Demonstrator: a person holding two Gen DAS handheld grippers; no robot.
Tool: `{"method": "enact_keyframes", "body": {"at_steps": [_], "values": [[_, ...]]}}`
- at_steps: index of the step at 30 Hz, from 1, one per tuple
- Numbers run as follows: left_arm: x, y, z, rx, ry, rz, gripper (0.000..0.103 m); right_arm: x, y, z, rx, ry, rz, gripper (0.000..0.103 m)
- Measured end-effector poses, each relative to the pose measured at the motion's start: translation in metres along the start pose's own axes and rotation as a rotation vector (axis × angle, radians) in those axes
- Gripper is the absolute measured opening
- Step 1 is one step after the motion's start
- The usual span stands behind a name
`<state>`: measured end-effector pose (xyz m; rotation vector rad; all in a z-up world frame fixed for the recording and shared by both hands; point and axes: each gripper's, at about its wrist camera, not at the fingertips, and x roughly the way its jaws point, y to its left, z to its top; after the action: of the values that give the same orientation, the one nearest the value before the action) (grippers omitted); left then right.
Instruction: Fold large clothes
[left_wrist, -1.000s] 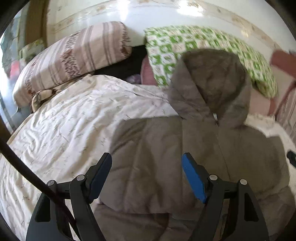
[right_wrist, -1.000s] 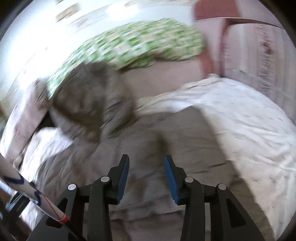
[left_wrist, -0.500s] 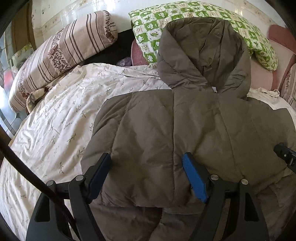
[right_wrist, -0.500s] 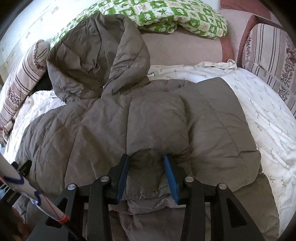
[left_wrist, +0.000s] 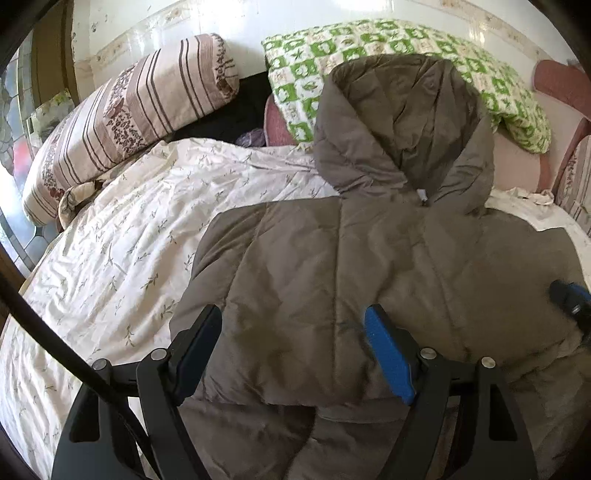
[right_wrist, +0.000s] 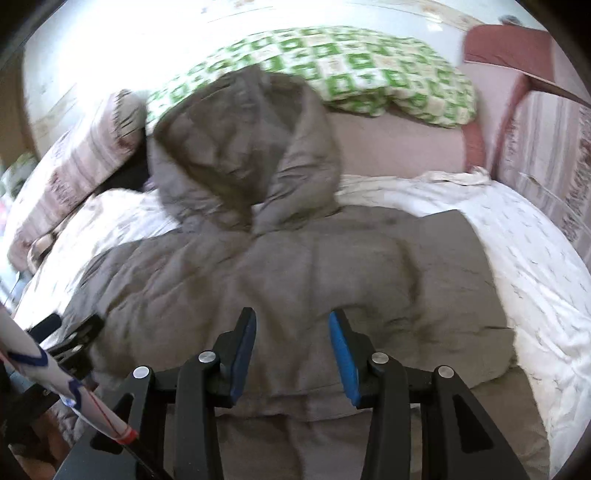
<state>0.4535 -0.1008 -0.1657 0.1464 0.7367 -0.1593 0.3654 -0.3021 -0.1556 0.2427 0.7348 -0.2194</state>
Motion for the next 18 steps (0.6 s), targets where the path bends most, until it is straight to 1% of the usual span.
{"method": "enact_keyframes", "body": {"at_steps": [2, 4, 6, 10, 13, 15, 17, 18], "values": [[-0.003, -0.004, -0.001, 0.014, -0.006, -0.007, 0.079, 0.005, 0.009, -0.004, -0.019, 0.027, 0.026, 0.045], [-0.004, -0.011, -0.004, 0.042, -0.001, -0.002, 0.079, 0.014, 0.013, -0.009, -0.035, 0.062, 0.025, 0.045], [0.001, -0.016, -0.006, 0.065, 0.015, 0.012, 0.079, 0.024, 0.016, -0.013, -0.051, 0.108, 0.018, 0.048], [0.008, -0.019, -0.010, 0.082, 0.036, 0.022, 0.079, 0.034, 0.017, -0.019, -0.070, 0.137, 0.007, 0.049], [0.008, -0.018, -0.010, 0.082, 0.035, 0.021, 0.079, 0.033, 0.017, -0.018, -0.077, 0.136, 0.004, 0.049], [0.005, -0.017, -0.010, 0.077, 0.024, 0.017, 0.079, 0.026, 0.014, -0.015, -0.056, 0.119, 0.019, 0.049], [0.001, -0.016, -0.007, 0.074, 0.006, 0.013, 0.079, 0.013, 0.005, -0.006, -0.018, 0.059, 0.016, 0.049], [-0.002, -0.014, -0.006, 0.070, -0.009, 0.019, 0.079, 0.007, -0.003, -0.001, -0.002, 0.028, -0.010, 0.049]]}}
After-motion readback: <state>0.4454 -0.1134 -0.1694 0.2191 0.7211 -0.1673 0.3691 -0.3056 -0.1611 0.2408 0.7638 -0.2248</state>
